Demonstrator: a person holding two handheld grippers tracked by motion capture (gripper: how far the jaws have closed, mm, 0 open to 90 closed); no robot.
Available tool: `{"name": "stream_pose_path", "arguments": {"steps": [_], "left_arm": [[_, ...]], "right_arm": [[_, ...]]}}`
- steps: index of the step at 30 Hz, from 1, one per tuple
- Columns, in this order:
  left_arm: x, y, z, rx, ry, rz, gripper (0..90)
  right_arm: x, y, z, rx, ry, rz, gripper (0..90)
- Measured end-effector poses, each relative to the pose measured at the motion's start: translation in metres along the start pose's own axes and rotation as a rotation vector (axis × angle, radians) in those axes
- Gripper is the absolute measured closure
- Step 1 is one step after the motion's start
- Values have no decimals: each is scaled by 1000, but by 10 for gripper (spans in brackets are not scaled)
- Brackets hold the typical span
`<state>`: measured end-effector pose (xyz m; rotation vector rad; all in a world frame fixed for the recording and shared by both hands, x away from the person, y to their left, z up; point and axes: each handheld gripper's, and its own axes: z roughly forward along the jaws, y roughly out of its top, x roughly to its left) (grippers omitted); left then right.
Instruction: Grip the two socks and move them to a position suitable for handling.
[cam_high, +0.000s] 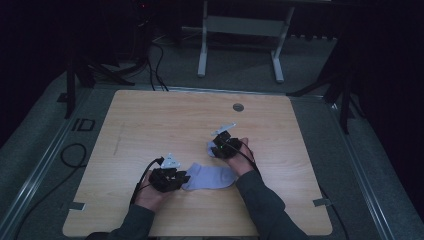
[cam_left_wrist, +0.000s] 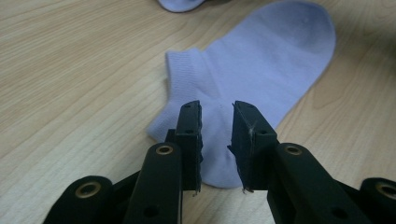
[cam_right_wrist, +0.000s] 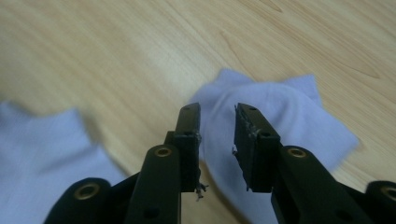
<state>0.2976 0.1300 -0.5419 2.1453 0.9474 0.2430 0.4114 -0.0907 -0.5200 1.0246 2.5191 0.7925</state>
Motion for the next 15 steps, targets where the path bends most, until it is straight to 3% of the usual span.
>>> {"name": "stream_pose_path", "arguments": {"steps": [5, 9, 12, 15], "left_arm": [[0, 0, 1, 7, 10, -3, 724], [0, 0, 2, 14, 12, 2, 724], [0, 0, 3, 18, 15, 5, 724], [0, 0, 3, 17, 19, 3, 724]], "right_arm": [[2, 7, 19, 39, -10, 12, 723], [0, 7, 29, 85, -31, 49, 776], [-2, 8, 27, 84, -51, 59, 882], [-2, 8, 21, 69, -45, 69, 889]]}}
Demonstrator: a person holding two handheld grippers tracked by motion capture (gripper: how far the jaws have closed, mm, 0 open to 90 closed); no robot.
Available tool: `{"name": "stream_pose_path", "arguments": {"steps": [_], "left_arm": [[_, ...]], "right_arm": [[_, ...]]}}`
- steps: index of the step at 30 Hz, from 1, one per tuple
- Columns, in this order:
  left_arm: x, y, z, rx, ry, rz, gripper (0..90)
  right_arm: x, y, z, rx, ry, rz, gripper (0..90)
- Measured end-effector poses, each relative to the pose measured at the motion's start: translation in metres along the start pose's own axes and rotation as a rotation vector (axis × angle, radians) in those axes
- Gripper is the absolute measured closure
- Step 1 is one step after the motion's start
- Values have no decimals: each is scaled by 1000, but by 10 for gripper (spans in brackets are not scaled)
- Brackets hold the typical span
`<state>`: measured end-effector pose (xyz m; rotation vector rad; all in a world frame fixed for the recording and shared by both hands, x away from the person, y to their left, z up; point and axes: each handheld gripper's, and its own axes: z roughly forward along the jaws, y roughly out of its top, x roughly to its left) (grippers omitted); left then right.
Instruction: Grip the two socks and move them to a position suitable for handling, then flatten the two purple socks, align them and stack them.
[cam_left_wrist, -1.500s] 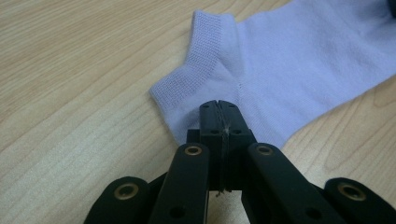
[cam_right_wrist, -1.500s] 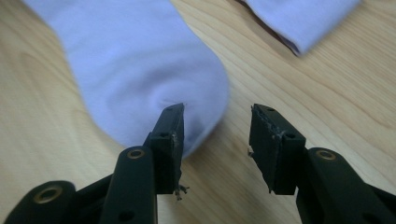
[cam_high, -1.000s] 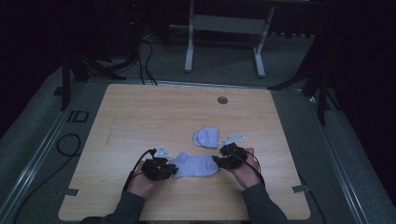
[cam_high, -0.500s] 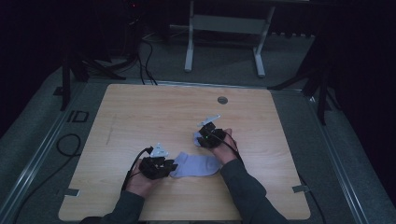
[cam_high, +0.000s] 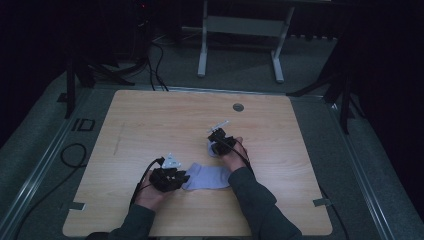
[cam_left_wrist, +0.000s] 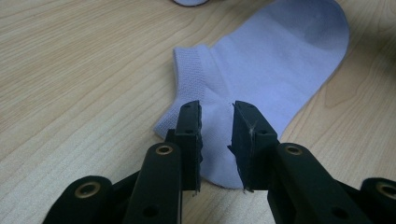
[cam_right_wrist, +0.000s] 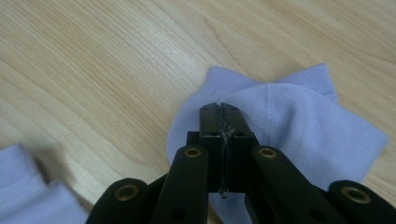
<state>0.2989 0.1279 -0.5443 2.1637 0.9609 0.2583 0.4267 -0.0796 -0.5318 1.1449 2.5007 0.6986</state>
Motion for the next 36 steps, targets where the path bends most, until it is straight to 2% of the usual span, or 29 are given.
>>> {"name": "stream_pose_path", "arguments": {"steps": [3, 6, 8, 11, 16, 26, 36], "left_arm": [[0, 0, 0, 2, 1, 3, 724], [0, 0, 0, 1, 2, 2, 724], [0, 0, 1, 0, 3, 2, 724], [0, 0, 1, 3, 7, 2, 724], [0, 0, 1, 6, 12, 2, 724], [1, -1, 0, -2, 20, -14, 721], [-1, -1, 3, 7, 23, -6, 720]], "right_arm": [[-3, -1, -9, -27, 30, 33, 890], [-4, -2, -19, -53, 56, 46, 890], [-4, -2, -26, -62, 74, 39, 889], [-3, -3, -36, -79, 77, 23, 888], [-8, -5, -48, -98, 78, 24, 888], [-31, -18, -59, -124, 111, 95, 887], [-55, -40, -68, -141, 109, 147, 886]]}}
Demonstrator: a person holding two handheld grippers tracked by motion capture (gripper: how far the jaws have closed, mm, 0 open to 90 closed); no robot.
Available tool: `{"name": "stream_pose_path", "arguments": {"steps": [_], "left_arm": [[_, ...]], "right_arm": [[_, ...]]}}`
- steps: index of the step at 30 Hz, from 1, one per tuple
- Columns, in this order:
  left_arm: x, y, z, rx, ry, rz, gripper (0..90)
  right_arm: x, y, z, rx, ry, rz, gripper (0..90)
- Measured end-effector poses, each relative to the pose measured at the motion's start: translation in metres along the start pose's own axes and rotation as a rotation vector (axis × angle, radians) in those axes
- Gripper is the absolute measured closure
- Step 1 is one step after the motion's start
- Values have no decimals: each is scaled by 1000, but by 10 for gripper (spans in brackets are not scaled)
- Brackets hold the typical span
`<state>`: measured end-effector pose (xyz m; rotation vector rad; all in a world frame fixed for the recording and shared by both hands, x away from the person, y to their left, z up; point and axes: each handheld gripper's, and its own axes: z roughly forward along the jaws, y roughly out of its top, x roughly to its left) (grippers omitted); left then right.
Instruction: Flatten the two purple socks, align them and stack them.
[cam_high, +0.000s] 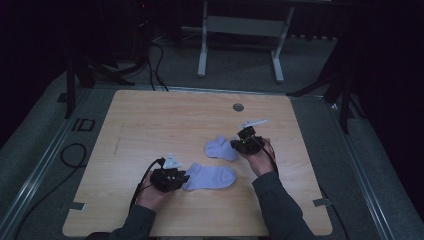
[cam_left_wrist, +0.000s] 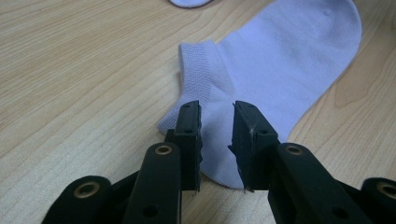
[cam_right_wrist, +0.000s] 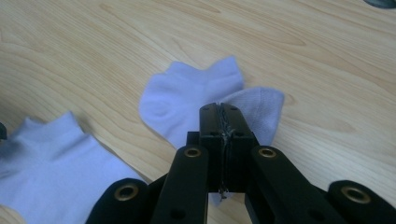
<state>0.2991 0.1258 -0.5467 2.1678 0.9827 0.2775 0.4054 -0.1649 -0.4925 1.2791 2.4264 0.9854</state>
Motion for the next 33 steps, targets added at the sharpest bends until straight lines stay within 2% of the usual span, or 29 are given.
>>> {"name": "stream_pose_path", "arguments": {"steps": [9, 10, 16, 24, 25, 28, 29, 32, 33], "left_arm": [[1, 0, 0, 3, 2, -7, 720], [0, 0, 0, 5, 1, -4, 720], [-1, 0, 2, 14, -2, 1, 719], [-1, 0, 3, 18, 0, -2, 716], [-1, 0, 3, 21, -1, -1, 716], [-1, 0, 4, 23, 0, 0, 716], [-1, 0, 4, 22, -1, 0, 716], [-1, -1, 5, 24, -2, -1, 716], [-1, -1, 5, 24, -2, -1, 716]], "right_arm": [[-20, -14, -8, -9, -14, 38, 886], [-27, -18, -12, -19, -16, 64, 886], [-38, -30, -13, 7, -22, 78, 871], [-46, -39, -18, 37, -78, 53, 823], [-49, -42, -20, 47, -102, 48, 801], [-50, -42, -21, 53, -121, 46, 780], [-51, -42, -23, 53, -150, 36, 720], [-49, -40, -24, 56, -165, 21, 691], [-46, -36, -24, 61, -162, -15, 665]]}}
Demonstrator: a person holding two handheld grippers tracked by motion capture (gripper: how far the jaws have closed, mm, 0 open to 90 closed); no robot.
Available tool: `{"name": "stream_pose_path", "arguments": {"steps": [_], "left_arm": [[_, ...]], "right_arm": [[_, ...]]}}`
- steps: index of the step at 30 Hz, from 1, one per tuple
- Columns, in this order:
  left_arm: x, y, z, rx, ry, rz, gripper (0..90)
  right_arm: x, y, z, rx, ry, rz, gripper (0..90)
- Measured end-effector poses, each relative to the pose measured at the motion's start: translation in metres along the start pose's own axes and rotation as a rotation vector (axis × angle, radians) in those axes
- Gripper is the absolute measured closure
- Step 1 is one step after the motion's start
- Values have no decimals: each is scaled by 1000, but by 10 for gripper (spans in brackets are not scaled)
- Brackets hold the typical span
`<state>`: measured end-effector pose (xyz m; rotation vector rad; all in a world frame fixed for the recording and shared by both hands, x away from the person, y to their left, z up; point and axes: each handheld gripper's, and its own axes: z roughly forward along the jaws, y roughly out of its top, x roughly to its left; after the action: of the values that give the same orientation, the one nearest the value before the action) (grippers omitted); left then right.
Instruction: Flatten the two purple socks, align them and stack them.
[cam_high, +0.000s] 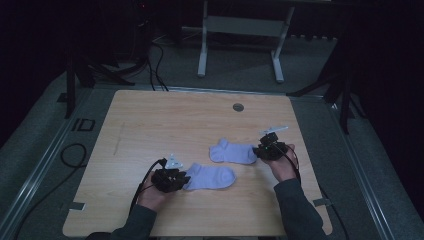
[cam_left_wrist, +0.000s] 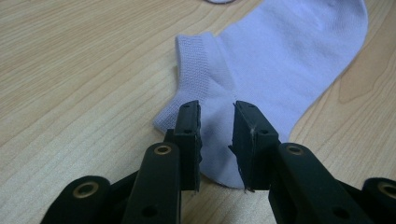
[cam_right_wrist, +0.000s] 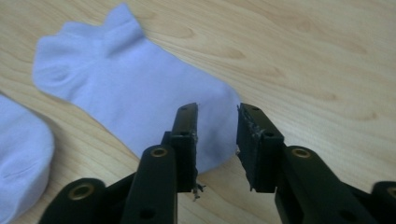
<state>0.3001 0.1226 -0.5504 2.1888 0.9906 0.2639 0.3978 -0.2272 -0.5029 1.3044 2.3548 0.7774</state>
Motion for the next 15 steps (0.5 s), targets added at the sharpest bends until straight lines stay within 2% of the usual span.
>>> {"name": "stream_pose_path", "arguments": {"steps": [5, 6, 7, 11, 15], "left_arm": [[0, 0, 0, 0, -1, -2, 716], [0, 0, 0, 0, -1, -2, 716], [0, 0, 0, 2, -1, -3, 716], [0, 0, 0, 2, -2, -3, 714], [0, 0, 0, 5, -1, -3, 712]], "right_arm": [[9, 12, 0, 21, 21, -71, 625], [9, 12, 0, 21, 21, -71, 625], [13, 17, 3, 42, 42, -99, 616], [23, 25, 12, 79, 71, -148, 591], [30, 33, 23, 115, 113, -170, 569]]}}
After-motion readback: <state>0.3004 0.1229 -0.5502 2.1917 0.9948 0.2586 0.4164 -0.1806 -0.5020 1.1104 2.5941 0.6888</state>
